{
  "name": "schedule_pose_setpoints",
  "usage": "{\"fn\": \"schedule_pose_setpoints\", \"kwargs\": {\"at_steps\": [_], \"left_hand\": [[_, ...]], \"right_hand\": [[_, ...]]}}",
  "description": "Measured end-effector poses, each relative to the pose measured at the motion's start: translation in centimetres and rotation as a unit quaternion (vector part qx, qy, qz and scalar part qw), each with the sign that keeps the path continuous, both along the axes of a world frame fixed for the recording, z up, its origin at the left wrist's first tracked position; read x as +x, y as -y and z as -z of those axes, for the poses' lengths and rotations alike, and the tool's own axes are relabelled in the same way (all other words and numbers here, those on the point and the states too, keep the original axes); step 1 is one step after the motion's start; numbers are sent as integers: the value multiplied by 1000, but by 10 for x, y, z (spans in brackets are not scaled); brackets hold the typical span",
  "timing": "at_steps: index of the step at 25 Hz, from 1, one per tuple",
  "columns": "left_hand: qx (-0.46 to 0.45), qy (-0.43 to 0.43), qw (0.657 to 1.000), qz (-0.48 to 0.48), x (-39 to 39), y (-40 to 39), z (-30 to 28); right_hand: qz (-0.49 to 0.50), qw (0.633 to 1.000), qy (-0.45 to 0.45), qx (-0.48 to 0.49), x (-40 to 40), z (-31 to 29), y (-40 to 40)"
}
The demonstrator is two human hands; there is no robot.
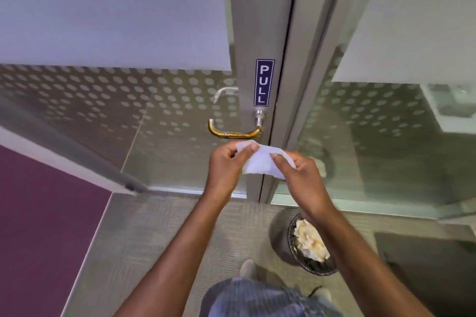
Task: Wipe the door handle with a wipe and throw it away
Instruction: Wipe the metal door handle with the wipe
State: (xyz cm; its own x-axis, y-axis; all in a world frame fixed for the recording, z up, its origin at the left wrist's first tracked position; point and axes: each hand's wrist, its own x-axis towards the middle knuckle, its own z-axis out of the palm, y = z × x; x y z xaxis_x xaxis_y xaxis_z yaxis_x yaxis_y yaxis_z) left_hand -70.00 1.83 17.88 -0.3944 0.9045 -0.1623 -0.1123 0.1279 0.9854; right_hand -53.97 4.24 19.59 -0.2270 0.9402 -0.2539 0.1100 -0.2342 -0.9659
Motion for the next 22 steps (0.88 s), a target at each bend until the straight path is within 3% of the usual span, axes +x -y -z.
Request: {"fn": "schedule_pose_setpoints", "kwargs": {"at_steps": [3, 7, 9, 11, 13, 18, 22], "left_hand": [[6, 8, 998, -62, -25, 8, 8], [15, 81, 990, -116, -46, 12, 21], [17, 87, 984, -153, -57, 8, 25], [12, 79, 981, -175, -68, 2, 27], [6, 85, 979, -185, -78, -6, 28], [-8, 97, 976, -196, -99, -30, 33], [-33, 96, 978, -184, -107, -40, 45]], "right_hand": [[-37, 995, -80, -50, -26, 1, 0], [-18, 994, -104, -35, -59, -1, -4], [13, 998, -35, 43, -72, -5, -13], [7, 985, 93, 145, -83, -8, -26], [-22, 955, 200, 220, -93, -12, -38], [-55, 883, 343, 315, -121, -16, -61], [1, 805, 452, 384, -131, -10, -38]]}}
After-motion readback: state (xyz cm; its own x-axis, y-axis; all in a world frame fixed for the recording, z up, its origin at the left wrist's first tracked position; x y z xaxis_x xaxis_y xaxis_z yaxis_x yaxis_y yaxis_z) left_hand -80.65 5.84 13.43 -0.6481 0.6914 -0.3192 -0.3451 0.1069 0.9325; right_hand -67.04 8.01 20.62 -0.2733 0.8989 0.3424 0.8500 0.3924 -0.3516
